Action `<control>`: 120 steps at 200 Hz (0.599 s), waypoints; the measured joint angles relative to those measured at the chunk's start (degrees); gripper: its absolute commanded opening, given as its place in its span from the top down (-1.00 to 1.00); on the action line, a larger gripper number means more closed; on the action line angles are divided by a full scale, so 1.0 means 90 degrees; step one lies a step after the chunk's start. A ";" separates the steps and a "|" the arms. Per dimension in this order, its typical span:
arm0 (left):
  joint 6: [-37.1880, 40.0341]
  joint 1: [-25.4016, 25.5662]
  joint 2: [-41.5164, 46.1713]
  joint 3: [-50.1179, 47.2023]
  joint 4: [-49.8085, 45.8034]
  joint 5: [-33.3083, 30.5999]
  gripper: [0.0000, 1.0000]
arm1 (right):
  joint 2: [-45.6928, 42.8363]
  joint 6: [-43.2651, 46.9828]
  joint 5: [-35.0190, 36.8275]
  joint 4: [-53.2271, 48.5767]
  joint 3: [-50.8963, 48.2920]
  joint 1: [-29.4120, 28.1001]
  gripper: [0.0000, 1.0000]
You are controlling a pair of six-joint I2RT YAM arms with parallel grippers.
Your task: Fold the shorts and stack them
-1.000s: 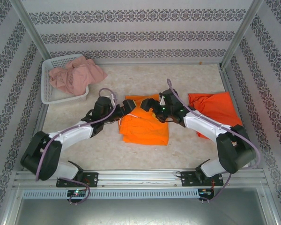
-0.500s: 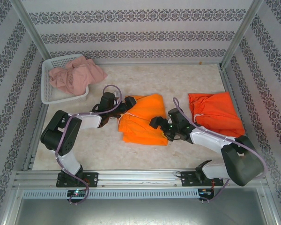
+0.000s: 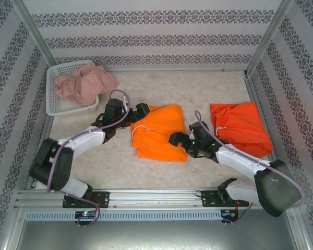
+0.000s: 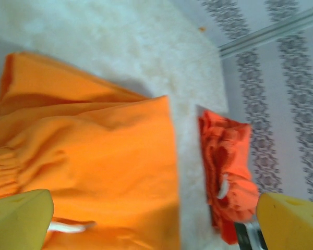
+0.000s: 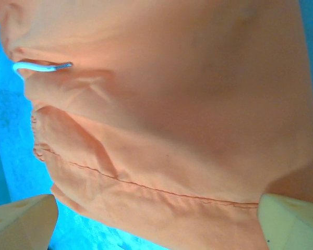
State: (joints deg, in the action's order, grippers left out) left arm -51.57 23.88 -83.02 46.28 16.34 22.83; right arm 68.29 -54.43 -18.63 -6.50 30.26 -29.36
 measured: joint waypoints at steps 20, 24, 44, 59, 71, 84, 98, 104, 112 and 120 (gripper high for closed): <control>0.0022 0.0311 0.0595 -0.0063 -0.0083 -0.0046 -1.00 | -0.0206 0.0566 0.0265 -0.0554 0.0469 0.0002 -0.95; 0.0022 0.0374 0.0665 -0.0095 -0.0083 -0.0058 -1.00 | -0.0226 0.0673 0.0328 -0.0651 0.0551 0.0007 -0.95; 0.0017 0.0634 0.0721 -0.0355 -0.0075 -0.0085 -1.00 | -0.0325 0.1256 0.0687 -0.1200 0.0967 0.0100 -0.95; 0.0015 0.0755 0.0539 -0.0644 -0.0073 -0.0097 -1.00 | -0.0369 0.1617 0.0901 -0.1530 0.1154 0.0223 -0.96; 0.0015 0.0806 0.0296 -0.0877 -0.0053 -0.0141 -1.00 | -0.0415 0.1853 0.0998 -0.1717 0.1195 0.0357 -0.95; 0.0015 0.0818 0.0029 -0.1149 -0.0029 -0.0219 -1.00 | -0.0464 0.2050 0.1047 -0.1877 0.1195 0.0517 -0.95; 0.0019 0.0818 -0.0197 -0.1430 0.0070 -0.0291 -1.00 | -0.0491 0.2208 0.1073 -0.1994 0.1195 0.0670 -0.95; 0.0022 0.0823 -0.0240 -0.1545 0.0221 -0.0330 -1.00 | -0.0495 0.2268 0.1073 -0.2028 0.1195 0.0724 -0.95; 0.0019 0.0833 -0.0226 -0.1617 0.0393 -0.0362 -1.00 | -0.0503 0.2351 0.1076 -0.2069 0.1195 0.0799 -0.95; 0.0019 0.0840 -0.0197 -0.1693 0.0537 -0.0393 -1.00 | -0.0503 0.2429 0.1073 -0.2076 0.1195 0.0874 -0.95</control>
State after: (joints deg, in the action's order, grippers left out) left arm -51.40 31.44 -84.79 31.05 21.17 19.29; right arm 63.77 -32.58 -8.97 -25.19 41.01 -21.50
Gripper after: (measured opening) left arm 0.999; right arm 0.977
